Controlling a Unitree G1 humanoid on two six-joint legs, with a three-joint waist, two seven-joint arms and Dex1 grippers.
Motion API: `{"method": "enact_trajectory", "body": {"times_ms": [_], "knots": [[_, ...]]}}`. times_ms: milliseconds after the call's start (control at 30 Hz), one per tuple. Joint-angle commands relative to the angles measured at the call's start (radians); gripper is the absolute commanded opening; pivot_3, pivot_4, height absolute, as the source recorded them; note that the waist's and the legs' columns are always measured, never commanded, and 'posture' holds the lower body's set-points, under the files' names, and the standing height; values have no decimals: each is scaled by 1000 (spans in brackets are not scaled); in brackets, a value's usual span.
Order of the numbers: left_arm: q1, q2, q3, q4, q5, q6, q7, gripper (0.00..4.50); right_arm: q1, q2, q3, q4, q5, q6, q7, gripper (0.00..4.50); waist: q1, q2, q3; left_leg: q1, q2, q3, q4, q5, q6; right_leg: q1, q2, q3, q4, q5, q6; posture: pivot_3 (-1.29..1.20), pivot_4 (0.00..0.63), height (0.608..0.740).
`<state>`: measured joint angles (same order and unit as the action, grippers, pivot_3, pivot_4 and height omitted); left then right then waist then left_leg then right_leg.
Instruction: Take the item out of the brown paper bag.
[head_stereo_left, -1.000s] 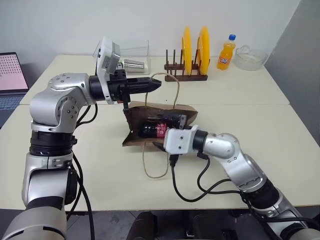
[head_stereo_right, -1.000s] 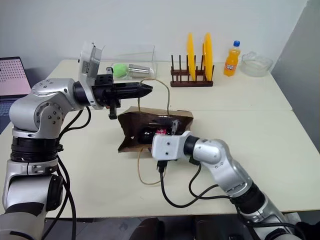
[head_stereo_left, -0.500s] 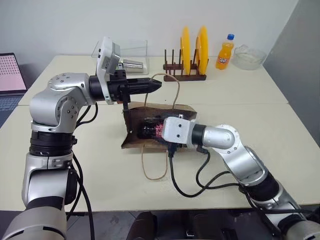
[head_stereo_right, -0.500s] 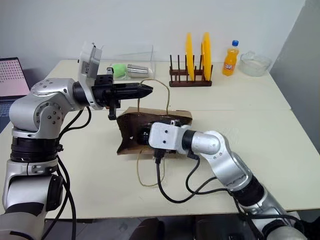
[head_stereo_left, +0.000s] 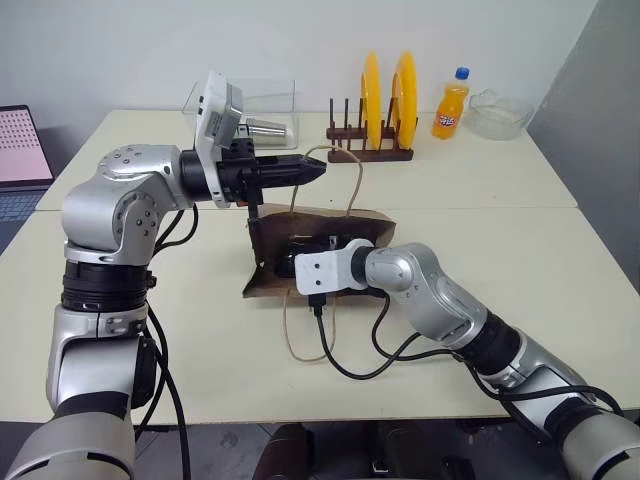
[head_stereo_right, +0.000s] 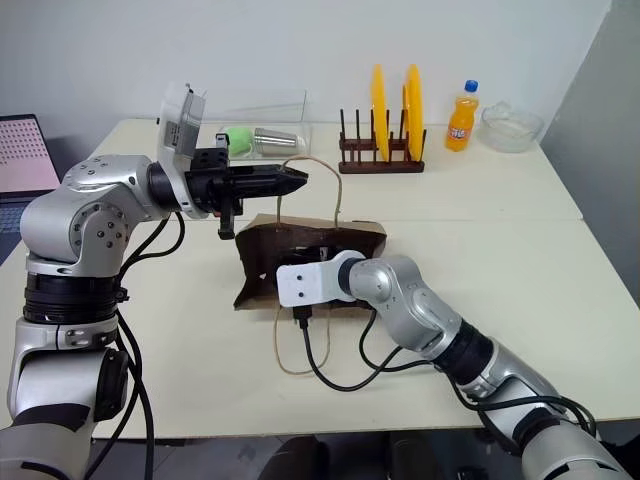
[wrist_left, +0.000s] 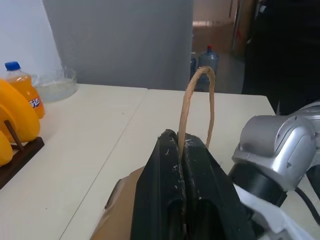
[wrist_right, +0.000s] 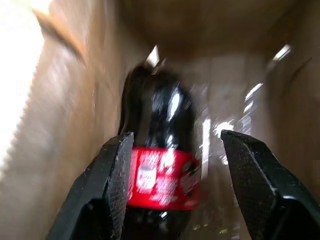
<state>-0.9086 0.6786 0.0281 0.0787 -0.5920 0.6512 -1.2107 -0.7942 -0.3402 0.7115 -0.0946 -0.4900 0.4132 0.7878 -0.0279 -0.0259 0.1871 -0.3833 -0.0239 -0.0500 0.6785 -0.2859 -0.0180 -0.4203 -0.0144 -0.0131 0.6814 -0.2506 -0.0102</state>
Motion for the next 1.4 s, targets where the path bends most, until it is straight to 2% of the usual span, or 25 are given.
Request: {"method": "enact_trajectory", "body": {"times_ms": [33,133,633,733,800,833,1100,1400], "knots": [[-28,4,21,-43,-21,1,1,0,-4,9,-16,-32,-17,-28,7,3463,-1,0,0,0,0,0,0,0,0,0,0,0,0,0,0,0,150,740],[-26,2,22,-50,-23,4,4,0,-10,27,-11,-13,-34,-38,-6,4460,-1,0,0,0,0,0,0,0,0,0,0,0,0,0,0,0,150,740],[-8,-1,25,-83,-35,16,11,0,-72,121,31,298,-89,-59,40,4485,-2,0,0,1,0,0,0,0,0,0,0,0,1,0,0,0,150,740],[0,4,25,-84,-31,9,6,0,-68,134,24,292,-84,-69,46,3910,-2,0,0,1,0,0,0,0,0,0,0,0,1,0,0,0,150,740],[3,7,24,-82,-27,3,2,0,-66,135,22,281,-86,-81,45,3309,-2,0,0,1,0,0,0,0,0,0,0,0,1,0,0,0,150,740],[5,8,23,-80,-24,0,1,0,-64,134,18,269,-85,-88,45,3217,-2,0,0,1,0,0,0,0,0,0,0,0,1,0,0,0,150,740],[26,23,6,-72,3,-42,-21,0,-71,77,-61,97,-54,-129,69,3217,-2,0,0,0,0,0,0,0,-1,0,0,0,1,0,0,0,150,740],[26,13,-8,-45,37,-86,-37,0,-61,33,-188,-152,58,-28,179,3217,-1,0,0,-1,0,-1,0,0,0,-1,0,-1,0,0,0,0,150,740]]}}
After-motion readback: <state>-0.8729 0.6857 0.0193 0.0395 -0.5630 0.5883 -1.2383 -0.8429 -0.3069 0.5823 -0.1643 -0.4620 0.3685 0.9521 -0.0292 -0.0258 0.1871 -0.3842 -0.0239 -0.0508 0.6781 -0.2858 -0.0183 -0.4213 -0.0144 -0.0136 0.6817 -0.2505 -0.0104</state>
